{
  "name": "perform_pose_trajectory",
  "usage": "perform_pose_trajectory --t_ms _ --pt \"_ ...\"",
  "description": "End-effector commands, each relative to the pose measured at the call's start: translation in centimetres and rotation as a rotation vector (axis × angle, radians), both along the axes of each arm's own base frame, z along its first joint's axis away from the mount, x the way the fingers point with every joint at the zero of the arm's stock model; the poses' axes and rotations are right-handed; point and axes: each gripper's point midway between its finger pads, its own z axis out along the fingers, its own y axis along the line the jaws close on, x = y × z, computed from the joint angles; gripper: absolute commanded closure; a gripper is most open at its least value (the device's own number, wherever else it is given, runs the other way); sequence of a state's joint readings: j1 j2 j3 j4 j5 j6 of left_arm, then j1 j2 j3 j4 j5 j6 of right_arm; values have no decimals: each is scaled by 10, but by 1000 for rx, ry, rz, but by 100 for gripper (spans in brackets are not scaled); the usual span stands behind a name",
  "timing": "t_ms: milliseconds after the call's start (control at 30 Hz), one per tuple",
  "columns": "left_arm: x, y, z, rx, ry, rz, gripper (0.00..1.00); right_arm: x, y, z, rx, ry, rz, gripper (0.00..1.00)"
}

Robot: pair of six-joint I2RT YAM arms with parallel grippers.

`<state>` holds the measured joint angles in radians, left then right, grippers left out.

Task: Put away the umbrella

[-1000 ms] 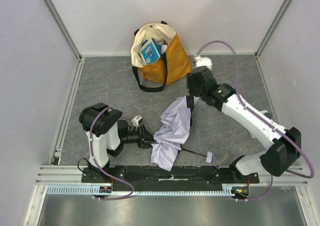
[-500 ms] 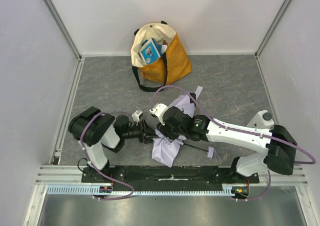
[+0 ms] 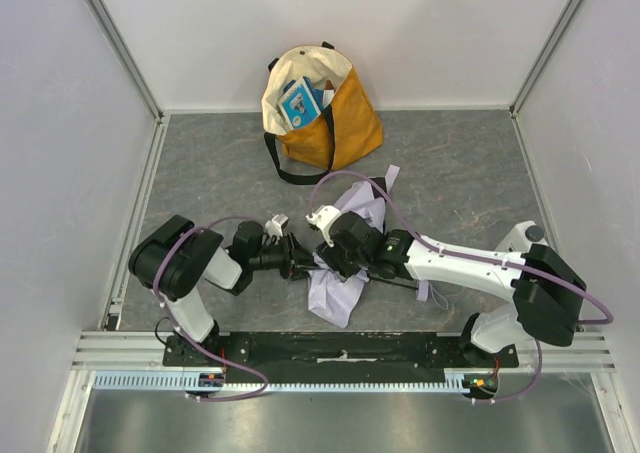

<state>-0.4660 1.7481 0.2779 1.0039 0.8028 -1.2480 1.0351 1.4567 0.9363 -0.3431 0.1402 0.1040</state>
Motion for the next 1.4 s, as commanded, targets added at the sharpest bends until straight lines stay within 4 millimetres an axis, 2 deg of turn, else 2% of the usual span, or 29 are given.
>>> perform_pose_trajectory --t_ms 0,100,167,233,300,367,467,567,667,800,900,1000,1167,1267,1367 --pt "-6 1 7 17 -53 -49 98 5 7 16 25 -50 16 41" --pt "-4 3 7 51 -58 -55 98 0 11 37 -8 -120 15 39" --pt "-4 3 7 55 -52 -58 98 -5 14 54 -19 -147 11 34" --pt "-4 2 5 55 -48 -60 98 -16 20 69 -3 -163 22 31" --pt "-5 2 5 51 -45 -64 98 -32 28 73 33 -132 68 30" --pt "-3 1 6 48 -46 -63 98 -42 31 63 49 -83 99 33" --pt "-3 1 8 48 -50 -69 98 -40 26 42 27 -77 94 41" --pt "-4 1 8 59 -54 -77 98 -35 29 40 37 -82 78 47" --pt "-7 2 10 51 -59 -89 98 -28 28 37 64 -63 84 45" --pt "-8 1 14 44 -80 -108 98 -7 6 14 65 6 26 41" --pt "-9 0 15 41 -91 -127 98 -11 5 1 69 51 66 36" --pt "-9 -1 18 33 -103 -149 98 -6 -1 -17 38 80 56 31" --pt "-11 -4 25 7 -121 -196 98 -17 17 -23 110 138 162 23" --pt "-11 -6 34 -19 -145 -214 98 -17 18 -32 116 162 186 21" --pt "-11 -7 50 -52 -187 -235 98 -10 10 -43 89 174 162 21"
